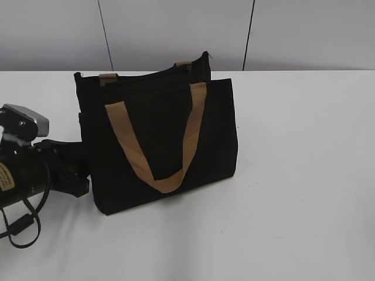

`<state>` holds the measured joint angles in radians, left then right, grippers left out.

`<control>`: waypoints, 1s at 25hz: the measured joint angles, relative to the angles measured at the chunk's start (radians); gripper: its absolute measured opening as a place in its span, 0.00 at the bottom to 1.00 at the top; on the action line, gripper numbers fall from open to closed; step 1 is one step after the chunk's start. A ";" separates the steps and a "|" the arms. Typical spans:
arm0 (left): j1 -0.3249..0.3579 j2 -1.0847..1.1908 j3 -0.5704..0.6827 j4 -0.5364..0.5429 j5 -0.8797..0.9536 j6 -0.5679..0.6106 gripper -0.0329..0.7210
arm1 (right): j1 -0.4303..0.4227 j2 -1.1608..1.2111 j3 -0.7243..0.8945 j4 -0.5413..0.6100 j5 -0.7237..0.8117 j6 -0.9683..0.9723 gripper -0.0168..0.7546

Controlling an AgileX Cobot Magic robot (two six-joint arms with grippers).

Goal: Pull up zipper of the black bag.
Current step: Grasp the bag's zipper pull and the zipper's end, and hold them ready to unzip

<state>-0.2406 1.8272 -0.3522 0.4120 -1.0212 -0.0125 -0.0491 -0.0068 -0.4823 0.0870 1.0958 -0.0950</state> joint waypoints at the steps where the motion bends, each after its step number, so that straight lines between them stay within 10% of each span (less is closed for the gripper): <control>1: 0.000 0.006 0.000 0.000 -0.003 0.000 0.49 | 0.000 0.000 0.000 0.000 0.000 0.000 0.40; 13: 0.001 0.054 0.000 0.000 -0.072 0.000 0.44 | 0.000 0.000 0.000 0.000 0.000 0.000 0.40; 21: 0.001 0.054 0.000 -0.003 -0.045 -0.001 0.09 | 0.000 0.000 0.000 0.000 0.000 0.000 0.40; 25: 0.001 0.051 0.000 -0.003 -0.040 -0.006 0.07 | 0.000 0.000 0.000 0.000 0.000 0.000 0.40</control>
<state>-0.2395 1.8783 -0.3522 0.4091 -1.0614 -0.0187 -0.0491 -0.0068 -0.4823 0.0870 1.0958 -0.0950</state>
